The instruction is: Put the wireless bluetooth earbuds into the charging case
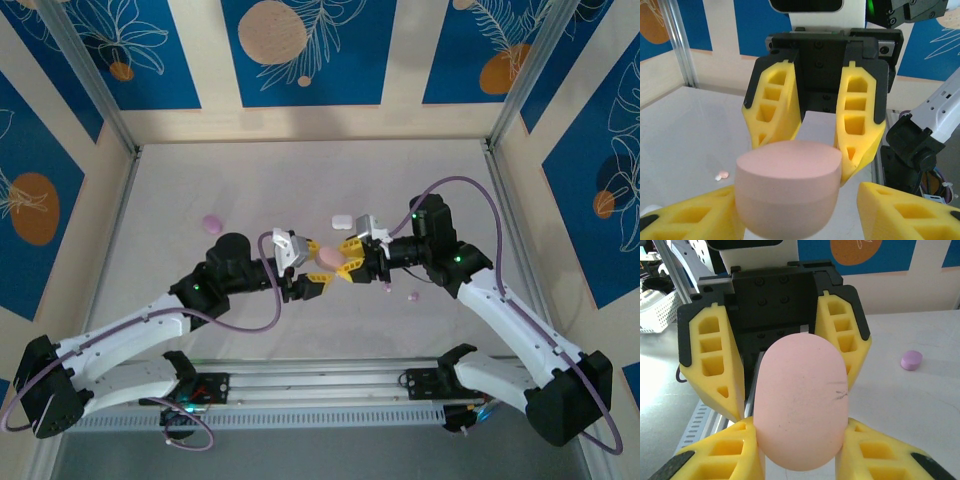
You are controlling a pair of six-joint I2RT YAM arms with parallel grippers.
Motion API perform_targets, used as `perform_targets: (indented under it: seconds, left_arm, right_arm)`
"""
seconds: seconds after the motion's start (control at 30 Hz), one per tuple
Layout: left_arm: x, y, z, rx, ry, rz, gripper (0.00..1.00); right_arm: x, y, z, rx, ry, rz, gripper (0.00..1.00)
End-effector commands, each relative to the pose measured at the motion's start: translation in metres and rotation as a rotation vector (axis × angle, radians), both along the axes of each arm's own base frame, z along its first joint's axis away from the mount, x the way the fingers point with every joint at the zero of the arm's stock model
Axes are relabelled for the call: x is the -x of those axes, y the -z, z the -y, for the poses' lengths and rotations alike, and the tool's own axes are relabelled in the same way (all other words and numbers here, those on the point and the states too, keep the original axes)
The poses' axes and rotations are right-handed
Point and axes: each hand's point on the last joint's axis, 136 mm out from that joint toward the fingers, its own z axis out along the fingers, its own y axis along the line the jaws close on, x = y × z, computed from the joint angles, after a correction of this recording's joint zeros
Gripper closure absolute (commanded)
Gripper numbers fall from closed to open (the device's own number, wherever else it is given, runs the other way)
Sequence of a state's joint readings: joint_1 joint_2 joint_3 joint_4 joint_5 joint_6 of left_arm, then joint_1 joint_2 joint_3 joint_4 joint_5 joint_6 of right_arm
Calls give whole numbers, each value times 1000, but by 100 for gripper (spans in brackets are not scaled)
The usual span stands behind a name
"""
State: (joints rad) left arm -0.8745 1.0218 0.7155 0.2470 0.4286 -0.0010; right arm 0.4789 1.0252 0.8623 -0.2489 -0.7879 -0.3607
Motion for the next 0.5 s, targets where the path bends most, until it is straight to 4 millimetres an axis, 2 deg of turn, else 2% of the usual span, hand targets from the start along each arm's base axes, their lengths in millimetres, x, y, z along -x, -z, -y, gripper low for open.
perform_targets:
  seconds: [0.0,0.47]
  left_arm:
    - [2,-19,3,44,29,18,42]
    - [4,-16,8,26,62,0,57]
  right_arm:
    - [4,-5,-1,3,-20,28,68]
    - [3,-2,0,23,-17,40,68]
